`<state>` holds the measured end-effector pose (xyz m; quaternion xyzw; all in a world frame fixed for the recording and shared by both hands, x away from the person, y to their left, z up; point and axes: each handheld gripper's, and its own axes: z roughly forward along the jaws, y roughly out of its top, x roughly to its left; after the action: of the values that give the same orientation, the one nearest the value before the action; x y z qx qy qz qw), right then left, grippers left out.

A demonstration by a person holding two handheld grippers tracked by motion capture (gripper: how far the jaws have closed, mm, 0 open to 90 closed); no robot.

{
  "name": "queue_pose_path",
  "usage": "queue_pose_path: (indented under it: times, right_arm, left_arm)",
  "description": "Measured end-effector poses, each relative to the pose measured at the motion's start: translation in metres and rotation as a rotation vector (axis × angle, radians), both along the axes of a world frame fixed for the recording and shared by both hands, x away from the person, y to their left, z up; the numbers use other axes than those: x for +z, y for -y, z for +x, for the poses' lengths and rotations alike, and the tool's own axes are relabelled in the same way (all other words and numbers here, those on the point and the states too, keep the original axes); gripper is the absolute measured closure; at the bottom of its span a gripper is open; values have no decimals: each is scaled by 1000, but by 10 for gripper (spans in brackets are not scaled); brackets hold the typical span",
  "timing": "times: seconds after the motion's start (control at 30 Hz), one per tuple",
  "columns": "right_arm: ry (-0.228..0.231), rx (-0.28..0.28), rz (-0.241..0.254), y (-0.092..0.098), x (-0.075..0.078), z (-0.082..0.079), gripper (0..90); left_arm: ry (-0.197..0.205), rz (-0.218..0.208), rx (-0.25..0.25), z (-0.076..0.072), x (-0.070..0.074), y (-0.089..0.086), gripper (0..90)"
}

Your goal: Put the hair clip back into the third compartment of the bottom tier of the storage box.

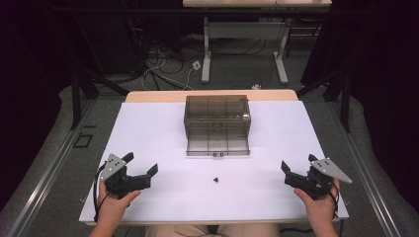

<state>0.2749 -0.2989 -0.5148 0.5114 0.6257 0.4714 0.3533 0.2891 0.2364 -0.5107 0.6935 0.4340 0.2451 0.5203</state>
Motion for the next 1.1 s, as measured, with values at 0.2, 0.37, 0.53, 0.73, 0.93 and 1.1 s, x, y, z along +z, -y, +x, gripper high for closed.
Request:
queue_pose_path:
  times: [0.2,0.37,0.53,0.73,0.93,1.1]
  right_arm:
    - [-6,4,-12,-4,-3,0,39]
    - [-1,14,-17,-5,-2,-1,43]
    - [13,18,-27,-8,-2,-4,69]
    - [10,25,-37,-8,-1,-6,87]
    - [22,24,-34,-9,-2,-6,99]
    - [19,29,-41,-10,-2,-6,111]
  left_arm:
    - [-3,-10,-11,-1,0,8,33]
    - [-11,2,-25,-2,-2,16,60]
    - [-9,23,-37,-3,-1,25,92]
    - [-11,42,-33,-1,0,32,145]
    - [-25,46,-32,4,1,40,153]
    - [-36,45,-51,10,4,51,159]
